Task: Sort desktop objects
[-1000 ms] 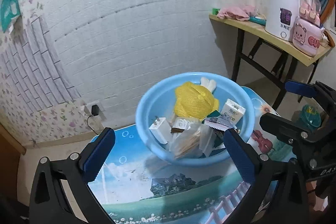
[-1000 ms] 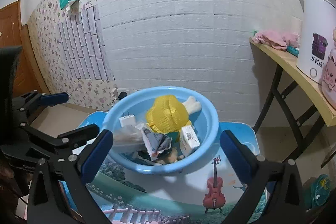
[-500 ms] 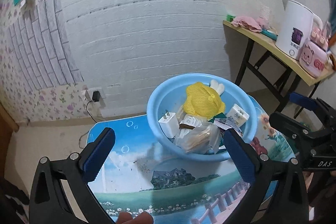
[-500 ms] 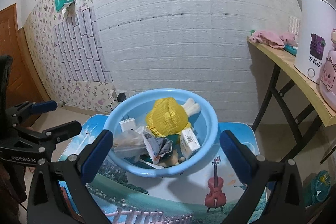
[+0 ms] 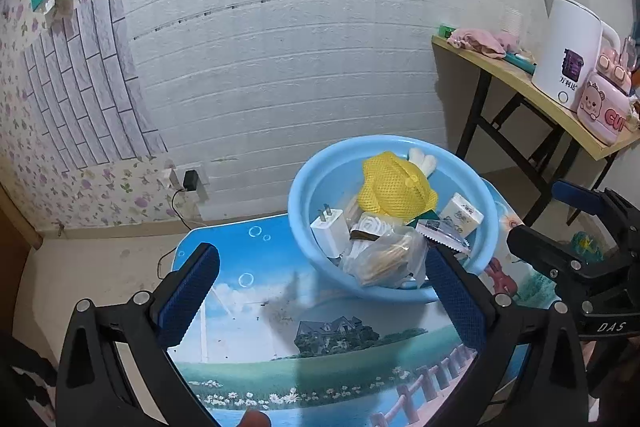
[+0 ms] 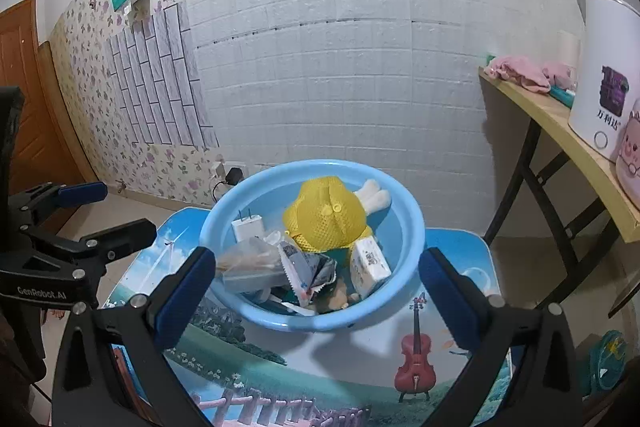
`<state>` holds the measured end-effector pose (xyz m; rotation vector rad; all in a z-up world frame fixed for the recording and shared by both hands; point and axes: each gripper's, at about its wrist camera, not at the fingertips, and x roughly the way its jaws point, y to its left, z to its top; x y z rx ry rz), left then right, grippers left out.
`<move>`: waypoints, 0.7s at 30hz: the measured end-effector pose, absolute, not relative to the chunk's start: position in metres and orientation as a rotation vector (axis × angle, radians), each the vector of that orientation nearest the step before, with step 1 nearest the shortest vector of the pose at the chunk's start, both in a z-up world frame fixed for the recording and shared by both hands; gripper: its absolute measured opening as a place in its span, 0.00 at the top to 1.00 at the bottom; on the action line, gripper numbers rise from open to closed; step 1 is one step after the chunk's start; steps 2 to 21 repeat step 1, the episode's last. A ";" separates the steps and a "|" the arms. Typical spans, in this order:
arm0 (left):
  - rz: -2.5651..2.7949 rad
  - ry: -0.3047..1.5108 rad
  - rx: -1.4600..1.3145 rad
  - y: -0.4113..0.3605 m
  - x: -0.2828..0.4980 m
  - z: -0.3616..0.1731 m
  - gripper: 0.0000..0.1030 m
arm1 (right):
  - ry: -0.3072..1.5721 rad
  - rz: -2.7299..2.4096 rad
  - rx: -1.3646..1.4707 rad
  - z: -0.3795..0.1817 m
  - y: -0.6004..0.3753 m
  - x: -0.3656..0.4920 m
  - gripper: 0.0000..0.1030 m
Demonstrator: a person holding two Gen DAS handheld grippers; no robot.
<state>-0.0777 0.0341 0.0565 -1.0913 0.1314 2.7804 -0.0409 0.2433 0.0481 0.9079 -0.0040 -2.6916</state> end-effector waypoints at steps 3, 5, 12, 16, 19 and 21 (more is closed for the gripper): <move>2.777 0.120 -1.087 0.033 -0.078 0.056 0.00 | -0.006 -2.691 0.910 0.047 0.244 -0.041 0.00; 2.777 0.120 -1.087 0.033 -0.078 0.056 0.00 | -0.006 -2.691 0.910 0.047 0.244 -0.041 0.00; 2.777 0.120 -1.087 0.033 -0.078 0.056 0.00 | -0.006 -2.691 0.910 0.047 0.244 -0.041 0.00; 2.777 0.120 -1.087 0.033 -0.078 0.056 0.00 | -0.006 -2.691 0.910 0.047 0.244 -0.041 0.00; 2.777 0.120 -1.087 0.033 -0.078 0.056 0.00 | -0.006 -2.691 0.910 0.047 0.244 -0.041 0.00; 2.777 0.120 -1.087 0.033 -0.078 0.056 0.00 | -0.006 -2.691 0.910 0.047 0.244 -0.041 0.00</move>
